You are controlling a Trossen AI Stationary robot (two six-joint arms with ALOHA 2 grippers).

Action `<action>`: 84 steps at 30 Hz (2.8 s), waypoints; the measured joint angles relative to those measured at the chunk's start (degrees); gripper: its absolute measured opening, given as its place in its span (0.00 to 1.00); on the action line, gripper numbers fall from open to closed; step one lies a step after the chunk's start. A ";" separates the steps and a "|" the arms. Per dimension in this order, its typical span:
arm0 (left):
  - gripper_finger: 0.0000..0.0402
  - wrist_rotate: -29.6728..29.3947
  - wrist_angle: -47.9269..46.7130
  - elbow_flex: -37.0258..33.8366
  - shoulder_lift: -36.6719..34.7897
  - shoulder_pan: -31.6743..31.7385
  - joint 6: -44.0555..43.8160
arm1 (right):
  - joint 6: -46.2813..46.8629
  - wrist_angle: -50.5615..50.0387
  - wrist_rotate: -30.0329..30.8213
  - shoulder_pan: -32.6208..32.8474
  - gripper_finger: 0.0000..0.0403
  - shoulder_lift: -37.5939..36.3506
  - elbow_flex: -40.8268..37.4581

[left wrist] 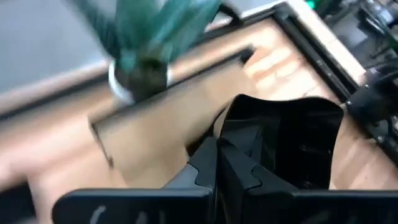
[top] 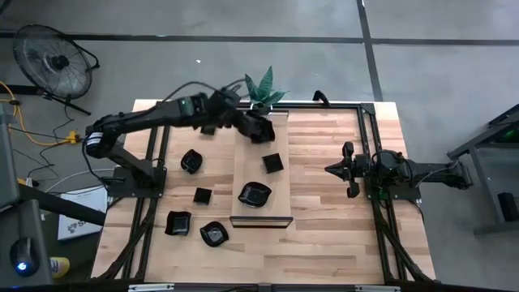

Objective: Pick & Place Mini shaped plates
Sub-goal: Stack the black distorted square plate on top of the black distorted square plate on the shelf

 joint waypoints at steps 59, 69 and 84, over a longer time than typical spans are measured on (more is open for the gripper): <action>0.00 26.77 -41.13 51.71 35.56 11.87 43.42 | 0.00 0.02 -0.02 0.00 0.03 -0.09 0.00; 0.00 27.27 -40.79 51.71 36.12 11.06 43.41 | 0.00 0.02 -0.02 0.00 0.03 -0.09 0.02; 0.01 27.19 -41.07 51.66 37.03 10.38 43.38 | 0.00 0.01 -0.02 0.00 0.03 -0.09 0.01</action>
